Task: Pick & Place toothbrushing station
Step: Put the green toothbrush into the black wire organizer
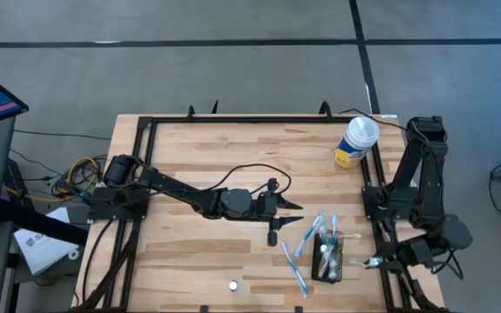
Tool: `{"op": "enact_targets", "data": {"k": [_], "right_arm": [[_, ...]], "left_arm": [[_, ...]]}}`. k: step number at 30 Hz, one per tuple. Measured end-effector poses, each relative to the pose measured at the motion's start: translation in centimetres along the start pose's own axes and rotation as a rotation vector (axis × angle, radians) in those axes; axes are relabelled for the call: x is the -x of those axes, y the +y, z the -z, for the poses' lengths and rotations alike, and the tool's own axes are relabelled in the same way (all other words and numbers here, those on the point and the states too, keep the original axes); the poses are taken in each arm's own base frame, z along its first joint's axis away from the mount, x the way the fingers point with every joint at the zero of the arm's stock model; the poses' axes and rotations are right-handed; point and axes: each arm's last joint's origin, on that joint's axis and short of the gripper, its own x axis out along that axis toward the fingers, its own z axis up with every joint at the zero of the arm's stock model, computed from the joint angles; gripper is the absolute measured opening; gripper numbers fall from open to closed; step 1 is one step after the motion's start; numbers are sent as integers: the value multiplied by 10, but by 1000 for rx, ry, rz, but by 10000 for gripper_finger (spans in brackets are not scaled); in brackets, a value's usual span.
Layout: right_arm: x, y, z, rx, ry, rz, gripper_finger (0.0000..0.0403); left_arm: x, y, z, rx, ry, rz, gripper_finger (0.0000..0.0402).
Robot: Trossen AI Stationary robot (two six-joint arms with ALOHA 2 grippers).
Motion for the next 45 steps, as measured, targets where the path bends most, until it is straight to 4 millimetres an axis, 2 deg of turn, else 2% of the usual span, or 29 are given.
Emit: {"op": "enact_targets", "data": {"k": [11, 27, 34, 45], "right_arm": [[-16, 17, 27, -39, 51, 39, 1], [-28, 30, 51, -82, 82, 80, 1], [-35, 30, 59, -82, 98, 110, 1], [-33, 29, 73, -105, 156, 134, 1]], "left_arm": [[0, 0, 0, 0, 0, -1, 111], [0, 0, 0, 0, 2, -1, 111], [0, 0, 0, 0, 2, -1, 111], [0, 0, 0, 0, 3, -1, 111]]}}
